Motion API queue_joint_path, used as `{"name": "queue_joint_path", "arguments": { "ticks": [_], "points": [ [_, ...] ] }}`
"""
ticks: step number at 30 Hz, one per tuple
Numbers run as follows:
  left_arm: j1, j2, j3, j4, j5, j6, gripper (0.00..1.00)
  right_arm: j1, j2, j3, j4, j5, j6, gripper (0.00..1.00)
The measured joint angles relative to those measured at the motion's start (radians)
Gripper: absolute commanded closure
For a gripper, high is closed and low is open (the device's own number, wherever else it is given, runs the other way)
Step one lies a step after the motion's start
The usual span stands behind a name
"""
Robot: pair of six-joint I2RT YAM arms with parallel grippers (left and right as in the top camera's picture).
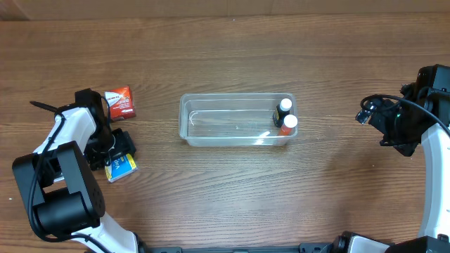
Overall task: Pack container
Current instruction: 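Grasp the blue VapoDrops box with the left gripper, then lower the VapoDrops box into the container's left end and release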
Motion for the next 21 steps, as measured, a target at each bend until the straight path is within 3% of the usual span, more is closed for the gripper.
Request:
{"name": "queue_joint_path", "arguments": {
  "ticks": [6, 11, 16, 19, 21],
  "points": [
    [0.0, 0.006, 0.054, -0.116, 0.0, -0.008, 0.33, 0.0, 0.0, 0.0, 0.001, 0.0, 0.0, 0.0],
    [-0.058, -0.023, 0.22, -0.235, -0.008, -0.008, 0.35, 0.0, 0.0, 0.0, 0.005, 0.0, 0.0, 0.0],
    [-0.272, -0.189, 0.435, -0.318, 0.019, -0.011, 0.37, 0.0, 0.0, 0.0, 0.006, 0.0, 0.0, 0.0],
    [-0.497, -0.258, 0.598, -0.253, 0.05, -0.029, 0.36, 0.0, 0.0, 0.0, 0.006, 0.0, 0.0, 0.0],
    [-0.594, -0.263, 0.617, -0.188, 0.052, -0.042, 0.35, 0.0, 0.0, 0.0, 0.006, 0.0, 0.0, 0.0]
  ]
}}
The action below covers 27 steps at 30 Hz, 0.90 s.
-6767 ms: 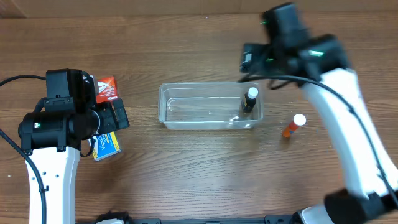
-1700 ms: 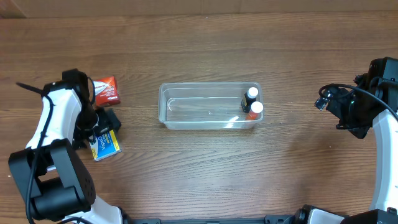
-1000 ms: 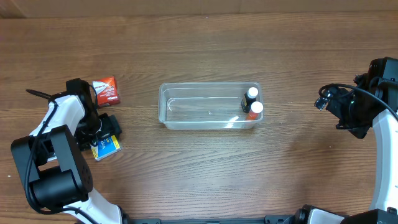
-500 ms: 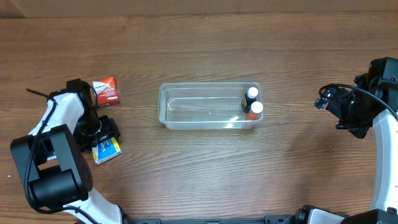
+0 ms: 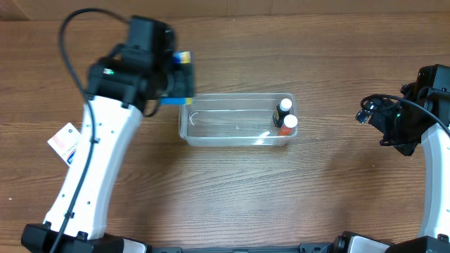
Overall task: Pack container
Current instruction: 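Lower the VapoDrops box into the container's left end and release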
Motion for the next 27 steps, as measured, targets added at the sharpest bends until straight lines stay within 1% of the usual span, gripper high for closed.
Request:
{"name": "queue_joint_path", "arguments": {
  "ticks": [2, 4, 9, 14, 17, 20, 21, 23, 26, 27],
  "points": [
    [-0.093, 0.023, 0.0, 0.051, -0.007, -0.031, 0.33, 0.0, 0.0, 0.0, 0.0, -0.007, 0.0, 0.0],
    [-0.134, 0.092, 0.004, 0.041, -0.012, -0.066, 0.33, 0.0, 0.0, 0.0, 0.0, -0.014, 0.0, 0.0],
    [-0.134, 0.323, 0.004, -0.079, -0.023, -0.156, 0.32, 0.0, 0.0, 0.0, 0.001, -0.023, 0.0, 0.0],
    [-0.132, 0.378, 0.004, -0.087, -0.023, -0.192, 0.31, 0.0, 0.0, 0.0, 0.001, -0.026, 0.0, 0.0],
    [-0.132, 0.399, 0.004, -0.091, -0.026, -0.198, 0.28, 0.0, 0.0, 0.0, 0.001, -0.026, 0.0, 0.0],
    [-0.132, 0.42, 0.004, -0.107, -0.03, -0.199, 0.22, 0.0, 0.0, 0.0, 0.001, -0.026, 0.0, 0.0],
    [-0.132, 0.421, 0.004, -0.107, -0.031, -0.199, 0.18, 0.0, 0.0, 0.0, 0.0, -0.026, 0.0, 0.0],
    [-0.132, 0.422, 0.003, -0.108, -0.043, -0.2, 0.08, 0.0, 0.0, 0.0, 0.001, -0.026, 0.0, 0.0],
    [-0.132, 0.422, 0.003, -0.114, -0.046, -0.205, 0.02, 0.0, 0.0, 0.0, 0.001, -0.026, 0.0, 0.0],
    [-0.13, 0.422, 0.003, -0.115, -0.048, -0.206, 0.02, 0.0, 0.0, 0.0, 0.0, -0.026, 0.0, 0.0]
  ]
}}
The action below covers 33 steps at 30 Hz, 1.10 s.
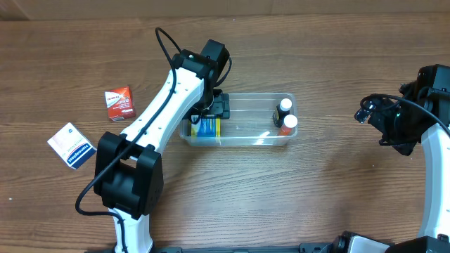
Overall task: Pack container
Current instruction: 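Lower the VapoDrops box into the container's left end and release, then grasp the white Hansaplast box with the left gripper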
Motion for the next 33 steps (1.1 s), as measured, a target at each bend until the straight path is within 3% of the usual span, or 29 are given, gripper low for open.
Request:
{"name": "queue_joint_path", "arguments": {
  "ticks": [5, 9, 15, 18, 21, 25, 29, 33],
  "points": [
    [0.005, 0.0, 0.0, -0.007, -0.002, 0.0, 0.06, 0.0, 0.0, 0.0, 0.0, 0.0, 0.0, 0.0],
    [0.005, 0.0, 0.0, -0.034, -0.011, 0.0, 0.0, 0.0, 0.0, 0.0, 0.0, 0.0, 0.0, 0.0],
    [0.018, -0.085, 0.056, -0.149, -0.103, 0.001, 0.0, 0.0, 0.0, 0.0, 0.0, 0.0, 0.0, 0.0],
    [0.15, -0.295, 0.09, -0.229, -0.125, 0.001, 0.0, 0.0, 0.0, 0.0, 0.0, 0.0, 0.0, 0.0],
    [0.466, -0.467, 0.101, -0.302, -0.143, 0.0, 0.0, 0.0, 0.0, 0.0, 0.0, 0.0, 0.0, 0.0],
    [0.837, -0.497, 0.019, -0.27, -0.091, 0.012, 0.0, 0.0, 0.0, 0.0, 0.001, 0.0, 0.0, 0.0],
    [0.988, -0.454, -0.214, -0.09, -0.061, 0.057, 0.0, 0.0, 0.0, 0.0, 0.0, -0.002, 0.0, 0.0],
    [1.011, -0.357, -0.357, 0.075, -0.051, 0.089, 0.0, 0.0, 0.0, 0.0, 0.0, -0.007, 0.0, 0.0]
  ]
}}
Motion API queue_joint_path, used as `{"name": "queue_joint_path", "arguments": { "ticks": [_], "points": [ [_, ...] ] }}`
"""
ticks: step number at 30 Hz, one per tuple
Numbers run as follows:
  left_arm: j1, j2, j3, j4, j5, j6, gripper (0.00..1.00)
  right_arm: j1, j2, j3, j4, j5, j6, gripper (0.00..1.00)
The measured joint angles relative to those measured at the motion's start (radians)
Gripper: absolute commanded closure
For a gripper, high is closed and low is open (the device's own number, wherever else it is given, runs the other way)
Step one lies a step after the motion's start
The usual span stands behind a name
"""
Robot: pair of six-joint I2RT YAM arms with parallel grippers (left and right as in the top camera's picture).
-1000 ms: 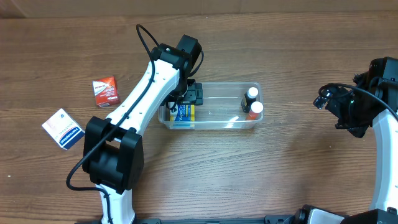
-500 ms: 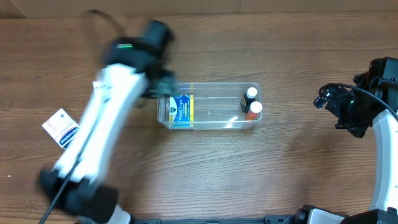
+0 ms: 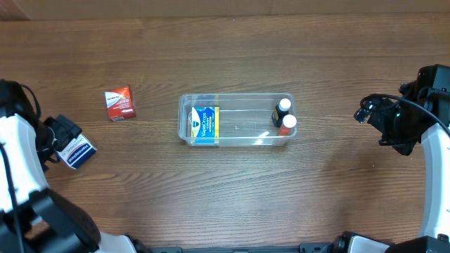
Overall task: Pack container
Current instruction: 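Grasp the white Hansaplast box with the left gripper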
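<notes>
The clear plastic container [image 3: 235, 143] lies in the middle of the table. A blue and yellow box [image 3: 204, 124] lies flat in its left end. Two white-capped bottles [image 3: 285, 116] stand in its right end. A red box [image 3: 119, 104] rests on the table to the container's left. Further left lies a white and blue box [image 3: 80, 152], and my left gripper [image 3: 60, 132] sits over its upper left end, apparently open. My right gripper [image 3: 365, 112] hangs at the far right, away from everything; its finger gap does not show.
The wooden table's far edge [image 3: 225, 17] runs along the top of the view. My left arm [image 3: 17, 169] fills the lower left corner and my right arm [image 3: 432, 147] the right edge.
My left gripper was in the container's left end with the blue and yellow box. Now that box lies there alone, and the gripper is at the white and blue box on the far left.
My left gripper was at the blue and yellow box on the left of the table. Then it held that box just beside the container's left end, then was down inside that end with it. Now the box stays there and the gripper is back left. The right arm never moved.
</notes>
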Motion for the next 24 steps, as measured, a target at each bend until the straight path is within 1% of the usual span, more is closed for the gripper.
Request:
{"name": "queue_joint_path", "arguments": {
  "ticks": [2, 8, 11, 18, 22, 23, 24],
  "points": [
    [0.007, 0.071, -0.019, 0.07, 0.004, 0.046, 0.0, 0.0, 0.0, 0.0, 0.0, -0.002, 0.0, 0.0],
    [0.007, 0.194, -0.021, 0.223, 0.008, 0.156, 0.0, 0.0, 0.0, 0.0, 0.0, -0.009, 0.0, 0.0],
    [0.007, 0.258, -0.021, 0.266, 0.011, 0.18, 0.0, 0.0, 0.0, 0.0, 0.0, -0.009, -0.001, 0.0],
    [0.007, 0.363, -0.019, 0.288, 0.038, 0.187, 0.0, 0.0, 0.0, 0.0, 0.0, -0.009, -0.011, 0.0],
    [0.007, 0.363, -0.019, 0.286, 0.045, 0.187, 0.01, 0.0, 0.0, 0.0, 0.002, -0.009, -0.013, 0.0],
    [0.007, 0.363, -0.018, 0.278, 0.045, 0.187, 0.05, 0.0, 0.0, 0.0, 0.0, -0.009, -0.013, 0.0],
    [0.007, 0.363, -0.013, 0.249, 0.044, 0.187, 0.11, 0.0, 0.0, 0.0, 0.0, -0.009, -0.014, 0.0]
  ]
}}
